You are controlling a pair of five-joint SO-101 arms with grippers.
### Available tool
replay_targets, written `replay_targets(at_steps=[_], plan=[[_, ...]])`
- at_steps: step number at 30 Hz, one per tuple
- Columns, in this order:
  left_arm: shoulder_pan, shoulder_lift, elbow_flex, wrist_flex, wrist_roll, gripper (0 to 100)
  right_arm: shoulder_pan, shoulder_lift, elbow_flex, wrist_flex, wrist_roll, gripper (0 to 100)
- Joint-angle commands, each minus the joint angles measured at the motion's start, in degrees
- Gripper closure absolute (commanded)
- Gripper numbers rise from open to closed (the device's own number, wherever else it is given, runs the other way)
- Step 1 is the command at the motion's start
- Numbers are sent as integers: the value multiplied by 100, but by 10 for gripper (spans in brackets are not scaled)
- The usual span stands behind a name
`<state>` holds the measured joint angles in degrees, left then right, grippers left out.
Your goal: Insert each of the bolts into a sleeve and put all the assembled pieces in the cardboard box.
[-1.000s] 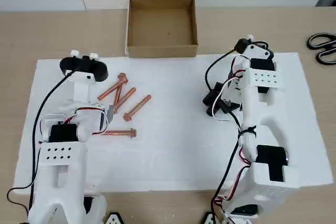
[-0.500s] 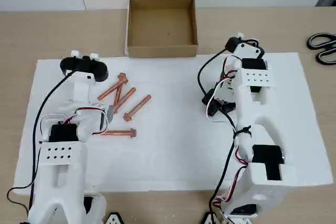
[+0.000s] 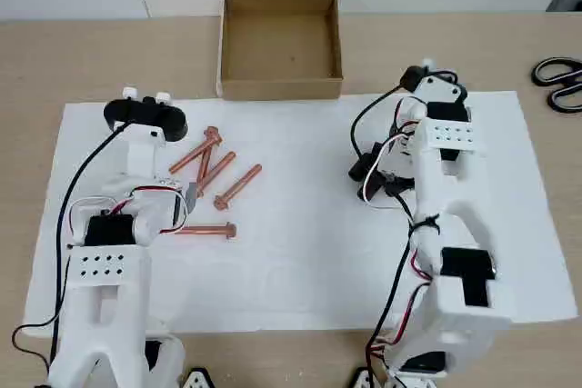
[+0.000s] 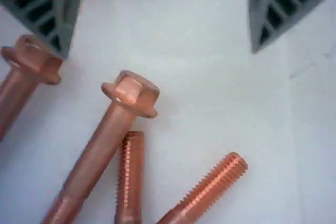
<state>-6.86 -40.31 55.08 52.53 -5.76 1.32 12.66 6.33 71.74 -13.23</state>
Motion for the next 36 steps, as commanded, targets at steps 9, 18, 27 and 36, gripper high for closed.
replay_targets(at_steps=[9,18,27,36], plan=[[35,-18,110,-123,26,788,48,813,-88,-180,-334,789],[35,-26,136,-105,26,788,48,831,-88,-154,-220,892],[35,-26,136,-97,26,788,48,796,-132,110,290,984],[35,-26,84,-79,26,788,286,127,-1011,1358,976,995]])
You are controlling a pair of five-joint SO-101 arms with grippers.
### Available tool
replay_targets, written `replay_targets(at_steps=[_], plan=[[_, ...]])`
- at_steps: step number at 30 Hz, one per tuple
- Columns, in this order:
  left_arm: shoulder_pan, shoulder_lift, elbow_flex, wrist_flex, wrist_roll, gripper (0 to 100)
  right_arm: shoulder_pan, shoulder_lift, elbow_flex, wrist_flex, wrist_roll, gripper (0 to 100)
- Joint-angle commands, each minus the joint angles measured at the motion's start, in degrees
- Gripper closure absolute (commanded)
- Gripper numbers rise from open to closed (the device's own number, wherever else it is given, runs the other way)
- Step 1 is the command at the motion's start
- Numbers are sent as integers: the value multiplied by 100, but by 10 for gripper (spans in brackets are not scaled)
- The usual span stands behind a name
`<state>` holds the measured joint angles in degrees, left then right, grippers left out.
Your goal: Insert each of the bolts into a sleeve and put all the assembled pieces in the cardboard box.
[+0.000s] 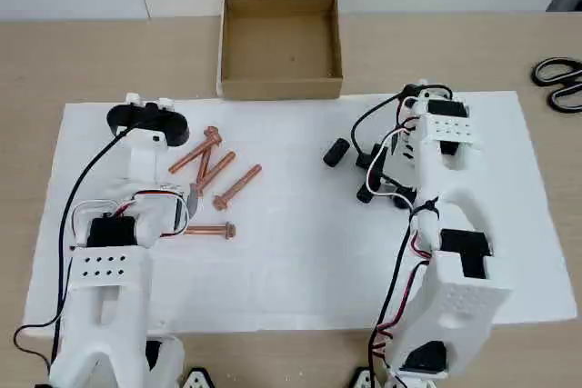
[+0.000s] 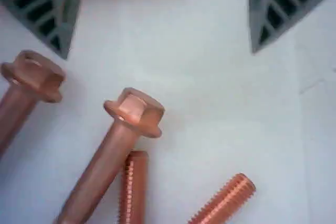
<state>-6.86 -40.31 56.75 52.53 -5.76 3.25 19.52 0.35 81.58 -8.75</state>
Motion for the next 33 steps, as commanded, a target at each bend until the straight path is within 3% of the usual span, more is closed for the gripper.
replay_targets(at_steps=[1,7,18,22,33], plan=[[35,-26,-101,-44,26,788,92,-655,-484,505,826,995],[35,0,-470,273,35,788,40,-901,-527,875,1785,995],[35,0,-462,396,35,788,-602,101,-264,840,1934,984],[35,-26,-374,396,35,788,-813,303,-264,840,1899,892],[35,-26,-286,396,35,788,-840,303,-281,866,1899,877]])
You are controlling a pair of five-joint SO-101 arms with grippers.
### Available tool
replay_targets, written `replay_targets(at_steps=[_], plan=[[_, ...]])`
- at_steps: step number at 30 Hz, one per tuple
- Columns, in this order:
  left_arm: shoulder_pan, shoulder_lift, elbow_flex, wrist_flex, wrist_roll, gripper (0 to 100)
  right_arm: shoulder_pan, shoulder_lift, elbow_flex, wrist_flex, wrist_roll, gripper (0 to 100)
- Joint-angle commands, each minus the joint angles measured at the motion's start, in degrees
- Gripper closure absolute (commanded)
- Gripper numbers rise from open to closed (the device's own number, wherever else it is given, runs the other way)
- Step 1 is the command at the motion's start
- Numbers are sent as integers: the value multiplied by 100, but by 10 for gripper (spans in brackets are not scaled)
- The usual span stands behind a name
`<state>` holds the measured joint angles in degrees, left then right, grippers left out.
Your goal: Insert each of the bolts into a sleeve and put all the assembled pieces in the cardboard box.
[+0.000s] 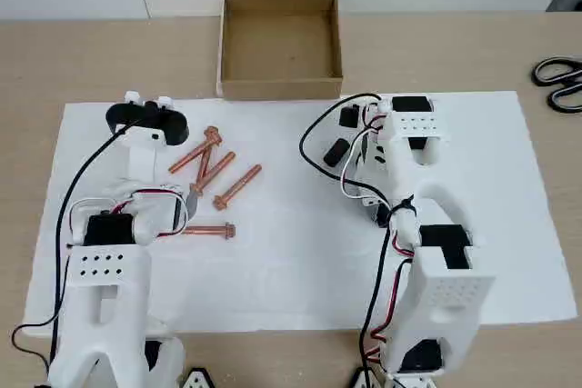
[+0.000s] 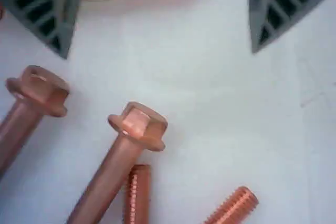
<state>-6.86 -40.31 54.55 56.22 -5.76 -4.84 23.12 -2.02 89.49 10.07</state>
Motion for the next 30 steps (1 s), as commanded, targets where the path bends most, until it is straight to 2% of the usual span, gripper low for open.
replay_targets(at_steps=[1,14,17,19,24,30], plan=[[35,-26,-66,26,35,788,-31,-57,-44,84,18,877],[35,-26,-66,26,35,788,-40,-4,9,-145,0,887],[35,-26,-66,26,35,788,-40,-4,9,-180,0,995],[35,-26,-66,35,35,788,-22,-40,9,-127,9,982],[35,-9,-593,800,35,788,-4,-145,-132,189,18,988],[35,9,-1552,1644,9,788,-4,-936,-264,611,53,988]])
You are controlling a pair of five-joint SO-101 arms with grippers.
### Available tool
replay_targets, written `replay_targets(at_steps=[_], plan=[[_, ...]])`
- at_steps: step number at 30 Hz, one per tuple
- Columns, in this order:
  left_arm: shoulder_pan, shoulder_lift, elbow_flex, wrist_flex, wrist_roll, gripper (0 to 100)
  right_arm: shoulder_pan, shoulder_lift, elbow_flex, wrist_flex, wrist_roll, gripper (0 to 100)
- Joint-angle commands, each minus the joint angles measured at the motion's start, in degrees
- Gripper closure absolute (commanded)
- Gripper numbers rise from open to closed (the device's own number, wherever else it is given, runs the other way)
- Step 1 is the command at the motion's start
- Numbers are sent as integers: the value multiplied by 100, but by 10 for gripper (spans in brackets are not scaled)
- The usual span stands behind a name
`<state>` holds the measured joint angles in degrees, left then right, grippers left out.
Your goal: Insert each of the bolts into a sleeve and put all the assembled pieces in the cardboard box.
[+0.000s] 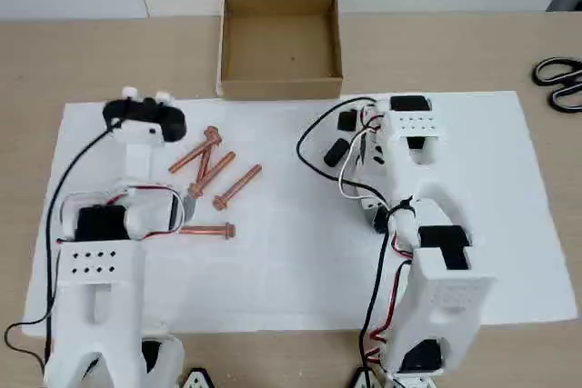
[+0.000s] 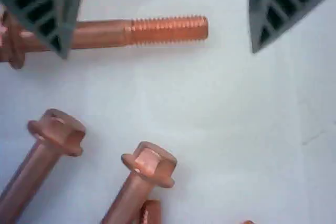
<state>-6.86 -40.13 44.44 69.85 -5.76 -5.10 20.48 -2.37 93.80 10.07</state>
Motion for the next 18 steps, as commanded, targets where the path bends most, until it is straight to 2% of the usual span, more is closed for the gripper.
replay_targets(at_steps=[1,7,18], plan=[[35,-9,-637,369,9,788,22,-848,-229,259,53,988],[44,264,-840,501,-176,788,31,-1842,-202,391,62,989],[141,3341,-2870,1741,-334,787,31,-2202,-193,391,62,989]])
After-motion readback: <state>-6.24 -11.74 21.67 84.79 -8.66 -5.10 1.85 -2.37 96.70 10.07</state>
